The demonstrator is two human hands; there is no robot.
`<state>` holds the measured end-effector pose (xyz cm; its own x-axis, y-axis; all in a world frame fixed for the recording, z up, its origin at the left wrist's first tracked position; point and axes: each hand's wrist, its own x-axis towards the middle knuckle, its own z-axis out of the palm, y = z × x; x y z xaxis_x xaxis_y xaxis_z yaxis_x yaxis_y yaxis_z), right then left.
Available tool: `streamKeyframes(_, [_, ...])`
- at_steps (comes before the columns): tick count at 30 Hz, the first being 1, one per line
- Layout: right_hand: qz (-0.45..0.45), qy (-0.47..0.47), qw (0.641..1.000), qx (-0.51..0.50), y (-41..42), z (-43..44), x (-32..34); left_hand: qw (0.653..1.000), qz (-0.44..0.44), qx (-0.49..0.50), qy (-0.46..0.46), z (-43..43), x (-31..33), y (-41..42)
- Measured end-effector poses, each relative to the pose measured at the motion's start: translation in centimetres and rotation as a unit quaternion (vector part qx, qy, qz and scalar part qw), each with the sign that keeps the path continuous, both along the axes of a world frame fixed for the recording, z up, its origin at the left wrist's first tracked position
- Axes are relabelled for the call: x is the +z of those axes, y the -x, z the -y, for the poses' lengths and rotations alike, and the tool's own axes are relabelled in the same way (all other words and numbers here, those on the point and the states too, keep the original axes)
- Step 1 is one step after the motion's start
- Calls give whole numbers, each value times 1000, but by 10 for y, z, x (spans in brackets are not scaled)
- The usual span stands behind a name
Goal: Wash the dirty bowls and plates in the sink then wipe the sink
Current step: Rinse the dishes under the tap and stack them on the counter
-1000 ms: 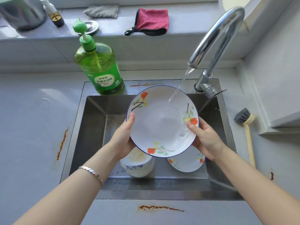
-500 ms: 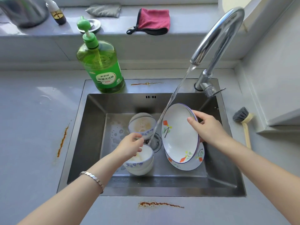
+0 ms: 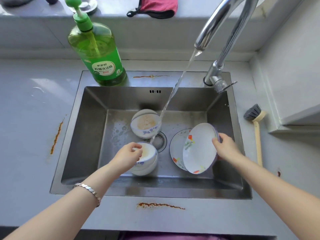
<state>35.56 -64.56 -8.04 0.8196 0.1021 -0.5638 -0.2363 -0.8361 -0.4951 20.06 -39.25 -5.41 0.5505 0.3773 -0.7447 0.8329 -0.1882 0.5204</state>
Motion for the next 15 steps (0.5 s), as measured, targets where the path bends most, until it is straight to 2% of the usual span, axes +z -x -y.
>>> streamKeyframes(2, [-49, -73, 992, -93, 6, -4, -20, 1000, 1, -2, -14, 6, -4, 1])
streamKeyframes(6, [-117, -178, 949, -234, 15, -9, -50, 1000, 7, -20, -23, 17, -7, -1])
streamKeyframes(10, [-118, -177, 943, -255, 15, 0, -78, 999, 11, -17, -25, 22, -9, -2])
streamKeyframes(15, [-132, -116, 953, -248, 15, 10, -107, 999, 8, 3, -35, 30, -13, 3])
